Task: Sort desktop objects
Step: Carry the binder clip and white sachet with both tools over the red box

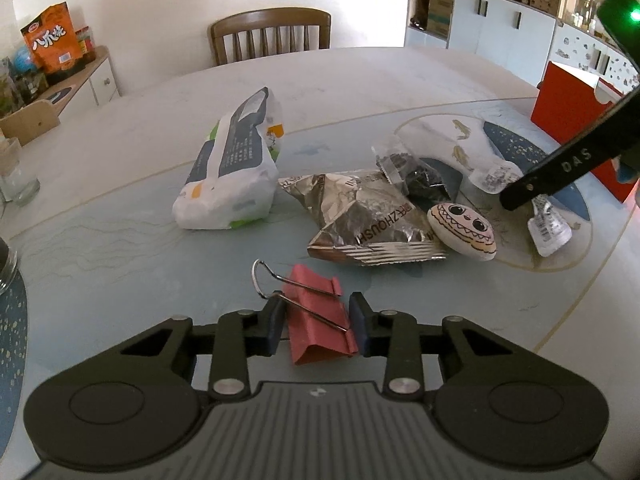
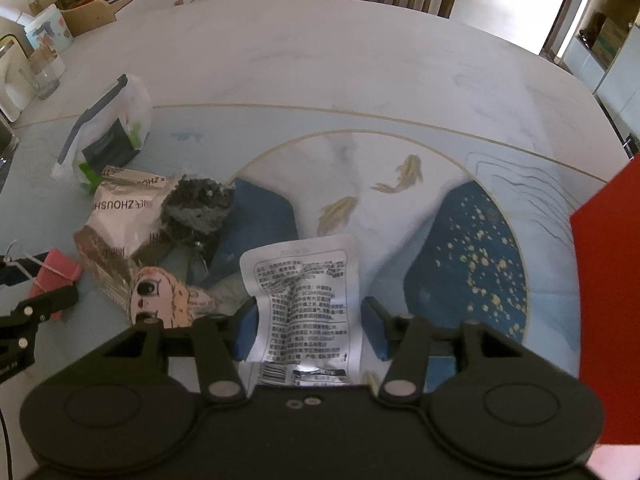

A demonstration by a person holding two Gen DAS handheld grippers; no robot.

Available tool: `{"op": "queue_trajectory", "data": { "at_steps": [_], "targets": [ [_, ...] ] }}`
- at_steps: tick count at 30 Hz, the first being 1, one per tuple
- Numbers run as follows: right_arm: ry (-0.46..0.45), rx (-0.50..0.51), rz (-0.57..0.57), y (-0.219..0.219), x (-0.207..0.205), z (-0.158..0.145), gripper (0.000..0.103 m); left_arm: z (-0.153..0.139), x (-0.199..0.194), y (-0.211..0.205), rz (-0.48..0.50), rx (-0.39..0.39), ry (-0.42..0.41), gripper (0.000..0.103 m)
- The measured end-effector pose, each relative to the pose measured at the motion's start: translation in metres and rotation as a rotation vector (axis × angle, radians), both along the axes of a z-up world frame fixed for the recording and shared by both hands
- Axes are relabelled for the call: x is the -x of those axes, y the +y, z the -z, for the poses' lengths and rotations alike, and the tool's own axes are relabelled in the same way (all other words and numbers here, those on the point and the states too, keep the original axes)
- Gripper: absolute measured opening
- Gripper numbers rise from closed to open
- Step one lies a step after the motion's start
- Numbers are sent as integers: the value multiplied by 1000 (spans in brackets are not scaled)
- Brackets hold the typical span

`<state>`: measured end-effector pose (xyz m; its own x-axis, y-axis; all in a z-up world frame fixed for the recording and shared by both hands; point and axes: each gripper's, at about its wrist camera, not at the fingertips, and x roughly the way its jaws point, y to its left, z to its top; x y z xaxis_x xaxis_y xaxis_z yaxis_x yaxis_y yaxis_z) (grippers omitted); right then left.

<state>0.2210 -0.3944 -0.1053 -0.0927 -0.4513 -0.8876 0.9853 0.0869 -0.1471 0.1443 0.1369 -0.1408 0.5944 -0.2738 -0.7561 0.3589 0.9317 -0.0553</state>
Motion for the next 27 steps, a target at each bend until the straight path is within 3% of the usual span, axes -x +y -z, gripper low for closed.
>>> {"op": "queue_trajectory", "data": {
  "at_steps": [14,27],
  "targets": [
    [-38,-11,-7,42,22,-19,53,-17,16,0,-58,84,11,28],
    [-75,7,6,77,41,-45,53,-42,37,-27,-30,147,0,28]
  ]
}}
